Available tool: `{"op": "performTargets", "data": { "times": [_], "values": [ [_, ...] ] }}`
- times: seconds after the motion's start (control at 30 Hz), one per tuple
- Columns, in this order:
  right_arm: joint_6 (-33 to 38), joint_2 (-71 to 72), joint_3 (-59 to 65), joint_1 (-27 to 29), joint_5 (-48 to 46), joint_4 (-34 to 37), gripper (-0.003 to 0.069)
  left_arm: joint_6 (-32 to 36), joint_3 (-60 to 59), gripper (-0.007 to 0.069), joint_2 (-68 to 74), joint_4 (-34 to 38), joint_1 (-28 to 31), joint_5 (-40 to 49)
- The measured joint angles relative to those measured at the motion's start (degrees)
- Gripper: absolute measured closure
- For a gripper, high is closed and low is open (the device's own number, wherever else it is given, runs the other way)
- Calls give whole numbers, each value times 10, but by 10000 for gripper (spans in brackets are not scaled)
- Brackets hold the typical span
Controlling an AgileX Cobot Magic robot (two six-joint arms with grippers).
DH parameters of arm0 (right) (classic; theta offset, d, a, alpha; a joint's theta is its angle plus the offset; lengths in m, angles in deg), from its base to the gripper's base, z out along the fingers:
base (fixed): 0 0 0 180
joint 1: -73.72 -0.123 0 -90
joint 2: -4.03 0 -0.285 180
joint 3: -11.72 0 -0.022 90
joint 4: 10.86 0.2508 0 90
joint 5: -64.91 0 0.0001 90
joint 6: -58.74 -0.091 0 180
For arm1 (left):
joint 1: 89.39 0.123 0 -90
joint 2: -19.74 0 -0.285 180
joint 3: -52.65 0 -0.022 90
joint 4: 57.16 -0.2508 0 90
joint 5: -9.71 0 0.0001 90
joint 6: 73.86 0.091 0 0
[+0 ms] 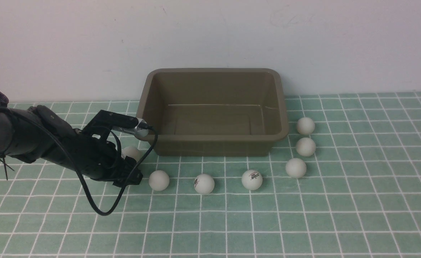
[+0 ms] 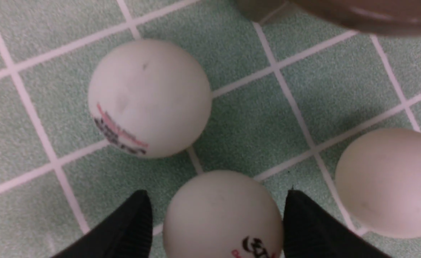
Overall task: Put the table tennis balls in the box on the green coffee tablecloth.
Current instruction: 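Reach for and grasp a ping pong ball on the table beside the basket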
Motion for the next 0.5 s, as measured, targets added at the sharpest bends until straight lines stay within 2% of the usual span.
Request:
{"op": "performTargets", "data": {
  "times": [0.13,0.5],
  "values": [
    [0,0,0,0,0,1,127,-2,0,269,0,0,0,2],
    [0,0,0,0,2,1,127,-20,0,270,-61,-13,0,144]
  ]
}}
